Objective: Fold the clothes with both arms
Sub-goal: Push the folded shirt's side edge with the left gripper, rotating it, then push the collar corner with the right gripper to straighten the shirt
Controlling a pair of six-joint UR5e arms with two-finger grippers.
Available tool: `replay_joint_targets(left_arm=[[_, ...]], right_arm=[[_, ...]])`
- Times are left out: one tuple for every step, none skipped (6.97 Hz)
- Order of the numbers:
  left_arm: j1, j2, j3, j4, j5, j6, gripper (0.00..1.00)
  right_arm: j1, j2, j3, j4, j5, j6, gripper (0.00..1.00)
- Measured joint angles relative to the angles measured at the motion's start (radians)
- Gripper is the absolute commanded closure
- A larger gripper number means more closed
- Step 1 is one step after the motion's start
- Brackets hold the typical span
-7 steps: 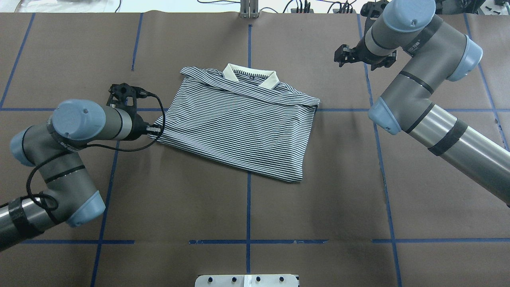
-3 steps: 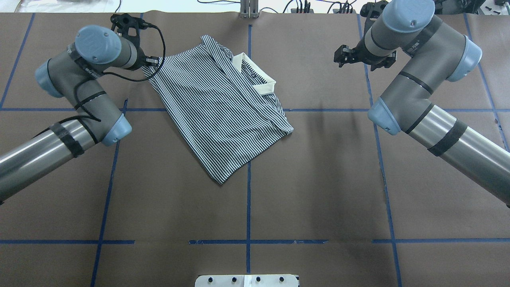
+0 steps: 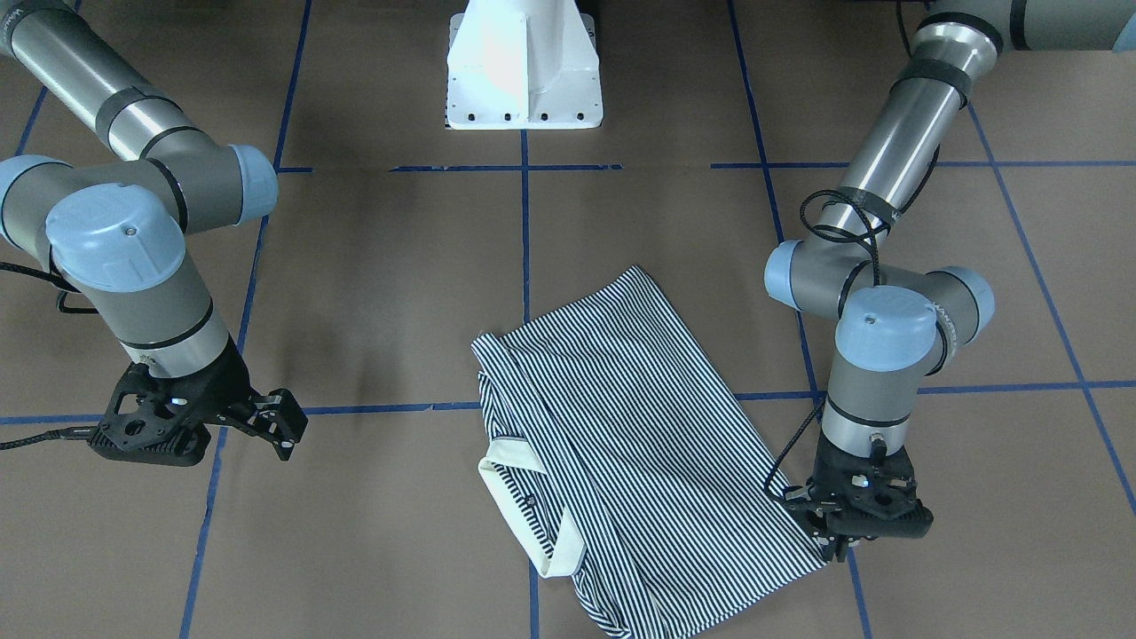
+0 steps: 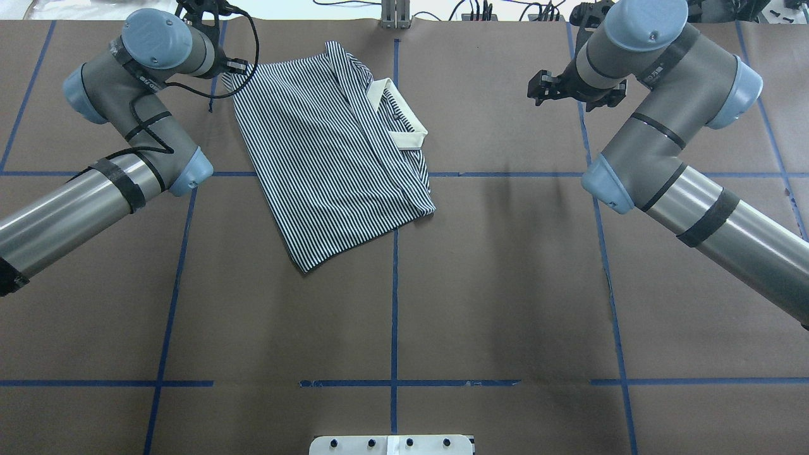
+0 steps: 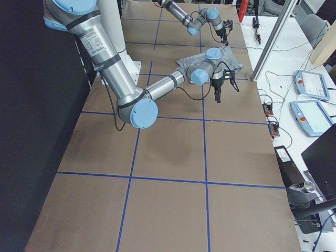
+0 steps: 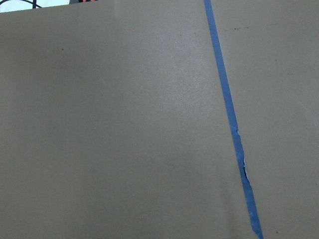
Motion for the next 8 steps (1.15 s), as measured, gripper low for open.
replay_joint_targets(left_arm=[[-0.023,0.006,0.002,-0.022,-0.039,0.053,0.0],[-0.047,0.023,-0.009,-0.038,-0.106,0.091,0.0],[-0.062,0.048,-0.033,-0.049,-0.151,0.119,0.0],[-0.067,0.064,-0.052,-0.055,-0.17,0.13,0.0],[-0.069,0.07,-0.059,-0.058,-0.176,0.132,0.0],[-0.069,0.073,-0.062,-0.058,-0.178,0.132,0.0],[-0.069,0.073,-0.062,-0.058,-0.179,0.13,0.0],[-0.068,0.074,-0.063,-0.058,-0.179,0.129,0.0]], right_arm=[[-0.015,0.019,-0.003,0.0,-0.005,0.056,0.12],[-0.039,0.055,-0.011,-0.001,-0.029,0.138,0.26],[-0.07,0.109,-0.031,-0.002,-0.072,0.247,0.3],[-0.11,0.188,-0.091,0.003,-0.129,0.369,0.3],[-0.15,0.262,-0.182,0.046,-0.191,0.469,0.31],[-0.184,0.31,-0.268,0.114,-0.242,0.534,0.34],[-0.21,0.333,-0.314,0.152,-0.279,0.571,0.34],[-0.234,0.34,-0.331,0.165,-0.309,0.596,0.34]])
